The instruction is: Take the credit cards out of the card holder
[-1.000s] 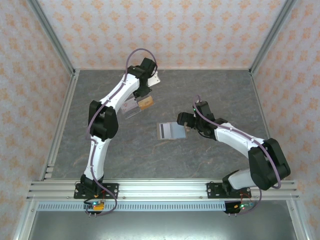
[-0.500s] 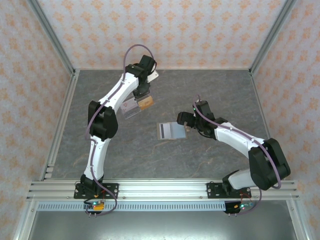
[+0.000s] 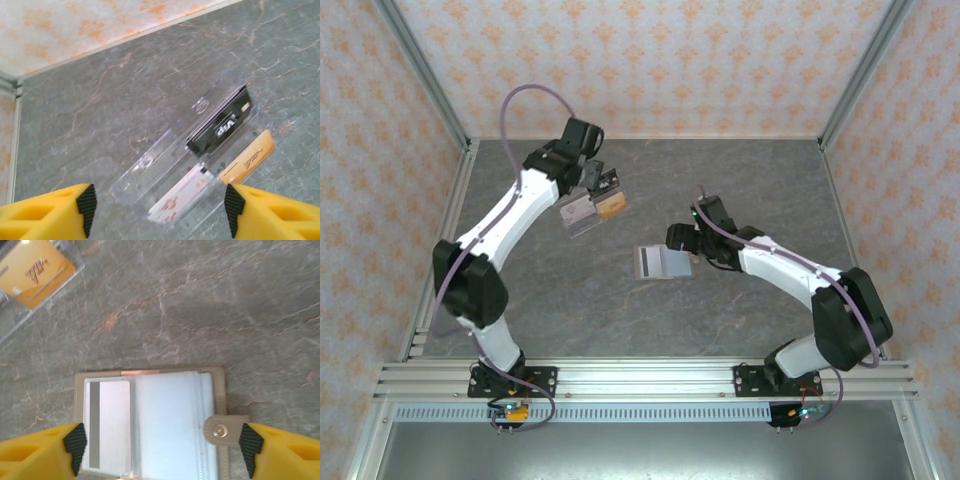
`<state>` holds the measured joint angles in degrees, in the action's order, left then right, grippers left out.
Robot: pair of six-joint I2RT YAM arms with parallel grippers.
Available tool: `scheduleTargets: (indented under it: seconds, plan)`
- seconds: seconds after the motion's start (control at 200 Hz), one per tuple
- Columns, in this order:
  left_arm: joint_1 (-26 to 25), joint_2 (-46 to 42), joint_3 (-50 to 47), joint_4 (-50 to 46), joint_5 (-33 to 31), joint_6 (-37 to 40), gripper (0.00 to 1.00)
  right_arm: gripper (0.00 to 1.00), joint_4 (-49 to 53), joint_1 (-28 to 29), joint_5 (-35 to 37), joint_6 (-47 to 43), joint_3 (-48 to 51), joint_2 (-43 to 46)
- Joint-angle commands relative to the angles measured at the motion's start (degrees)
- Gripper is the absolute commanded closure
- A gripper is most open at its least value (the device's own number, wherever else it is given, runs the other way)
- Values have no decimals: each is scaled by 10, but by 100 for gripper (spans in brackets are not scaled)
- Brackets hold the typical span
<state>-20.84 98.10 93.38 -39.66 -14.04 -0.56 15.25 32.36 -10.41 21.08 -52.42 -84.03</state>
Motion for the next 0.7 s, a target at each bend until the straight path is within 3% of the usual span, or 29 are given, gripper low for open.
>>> scheduleTargets:
  seconds: [0.0, 0.115, 0.21, 0.696]
  plan:
    - [4, -56, -85, 65, -34, -118, 21, 22, 63, 30, 44, -7, -32, -28]
    - [5, -128, -192, 119, -22, -172, 6, 28, 91, 63, 63, -7, -59, -65]
    - [5, -180, -271, 164, -7, -193, 1, 31, 107, 86, 79, -1, -78, -93]
    - [5, -262, -439, 211, 101, -315, 0, 41, 162, 119, 108, 53, -127, -190]
